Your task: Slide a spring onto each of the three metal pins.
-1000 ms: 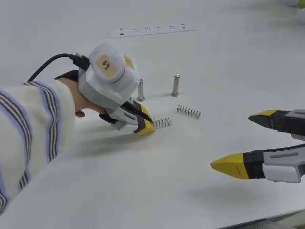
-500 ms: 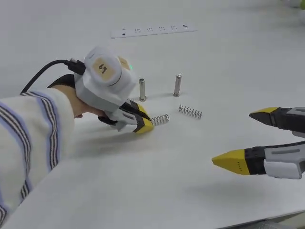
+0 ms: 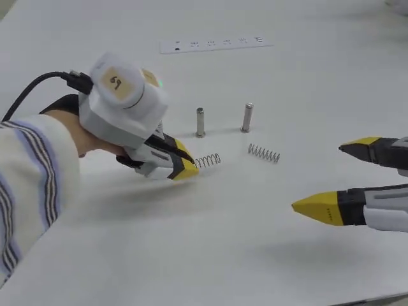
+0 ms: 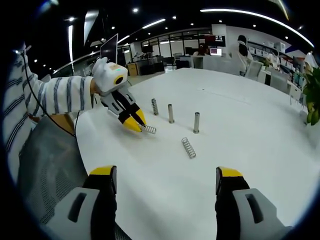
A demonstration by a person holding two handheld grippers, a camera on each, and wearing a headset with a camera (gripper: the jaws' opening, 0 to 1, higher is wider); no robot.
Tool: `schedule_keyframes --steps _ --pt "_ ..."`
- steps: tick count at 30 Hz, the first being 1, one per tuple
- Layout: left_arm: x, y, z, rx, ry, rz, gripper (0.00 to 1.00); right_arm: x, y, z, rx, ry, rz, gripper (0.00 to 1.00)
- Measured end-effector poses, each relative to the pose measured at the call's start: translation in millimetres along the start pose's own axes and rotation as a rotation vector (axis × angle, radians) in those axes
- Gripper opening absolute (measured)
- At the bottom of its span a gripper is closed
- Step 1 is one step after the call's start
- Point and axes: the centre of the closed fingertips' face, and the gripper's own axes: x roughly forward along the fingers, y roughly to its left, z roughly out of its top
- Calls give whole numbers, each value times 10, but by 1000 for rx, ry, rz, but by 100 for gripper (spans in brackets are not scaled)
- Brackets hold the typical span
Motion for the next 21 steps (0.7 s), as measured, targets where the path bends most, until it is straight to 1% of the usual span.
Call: schedule_keyframes --steps 3,6,7,10,13,15,18,21 --pt "-73 -1 43 -7 -19 16 2 26 7 22 -14 -1 17 79" --pt "-132 -6 56 -10 -22 27 2 50 18 60 -19 -10 38 78" --pt "-159 -14 58 -23 -25 27 2 61 21 75 -21 -14 45 78" --pt "-204 -17 50 -36 -30 33 2 86 32 107 -31 -21 63 76" --pt "-241 -22 24 -36 -26 37 2 113 55 147 -47 -33 85 75" --pt "-264 -47 20 -23 -20 33 2 127 73 173 -52 -40 100 74" --pt "-309 -123 51 -18 -33 12 2 152 137 218 -70 -50 142 71" --pt "-338 -171 73 -20 -39 1 2 184 177 249 -97 -50 164 68"
